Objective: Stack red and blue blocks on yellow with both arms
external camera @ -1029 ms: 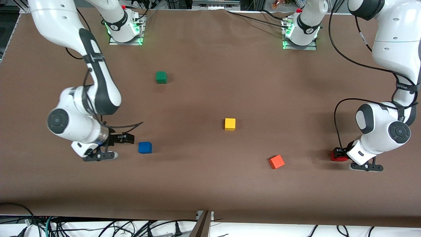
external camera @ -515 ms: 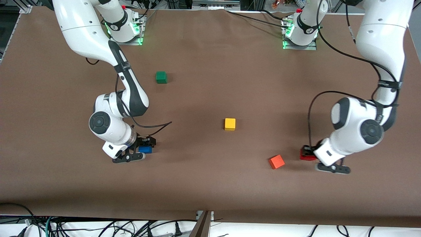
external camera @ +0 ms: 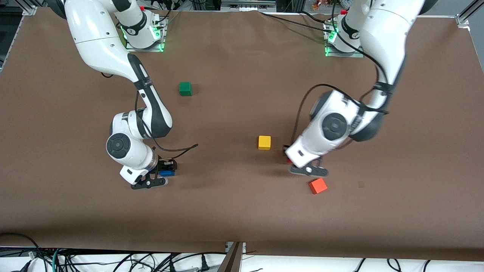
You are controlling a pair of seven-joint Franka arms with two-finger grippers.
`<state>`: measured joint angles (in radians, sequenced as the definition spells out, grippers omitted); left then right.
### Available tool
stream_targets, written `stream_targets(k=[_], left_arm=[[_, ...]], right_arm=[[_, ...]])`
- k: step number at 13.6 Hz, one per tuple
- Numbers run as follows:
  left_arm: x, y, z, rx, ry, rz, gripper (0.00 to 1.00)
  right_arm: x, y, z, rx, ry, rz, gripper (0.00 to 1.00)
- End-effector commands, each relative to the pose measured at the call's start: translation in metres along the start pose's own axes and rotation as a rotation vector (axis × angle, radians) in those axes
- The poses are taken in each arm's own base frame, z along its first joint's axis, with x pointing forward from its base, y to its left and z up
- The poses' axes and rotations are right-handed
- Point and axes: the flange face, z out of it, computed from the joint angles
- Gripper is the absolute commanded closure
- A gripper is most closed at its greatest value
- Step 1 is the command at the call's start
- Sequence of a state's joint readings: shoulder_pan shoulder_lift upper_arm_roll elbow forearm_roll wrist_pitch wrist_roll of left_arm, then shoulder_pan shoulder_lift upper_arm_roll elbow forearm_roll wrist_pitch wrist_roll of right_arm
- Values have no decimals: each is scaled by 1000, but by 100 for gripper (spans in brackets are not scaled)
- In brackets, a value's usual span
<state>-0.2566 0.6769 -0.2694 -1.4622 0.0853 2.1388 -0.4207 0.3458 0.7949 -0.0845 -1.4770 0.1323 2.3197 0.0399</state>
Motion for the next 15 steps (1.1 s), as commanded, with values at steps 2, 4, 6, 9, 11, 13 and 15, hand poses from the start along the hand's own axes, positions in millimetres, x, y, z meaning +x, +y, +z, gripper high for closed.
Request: stream_targets(k=[2,4,6,9,11,13,15], left_arm=[[-29,57,12,38,-20,38,100],[-42,77,23,45,-35,73,100],[-54,92,37,58,-52,98,100],[-63,101,47,106,-42,134,100],[-65,101,50,131,-30,137,100],[-65,101,50,131,-28,139,100],[-63,101,46,127,-20,136,100]], right_arm=[[6,0,-9,-4,-3,-2,55],[16,-7,-37,4,-38,-8,59],[25,-11,-69,8,-76,-11,59],[28,-16,-104,18,-96,-18,59],[26,-28,-123,36,-97,0,59],[30,-47,-143,56,-65,23,59],[30,-60,-155,66,-66,31,59]])
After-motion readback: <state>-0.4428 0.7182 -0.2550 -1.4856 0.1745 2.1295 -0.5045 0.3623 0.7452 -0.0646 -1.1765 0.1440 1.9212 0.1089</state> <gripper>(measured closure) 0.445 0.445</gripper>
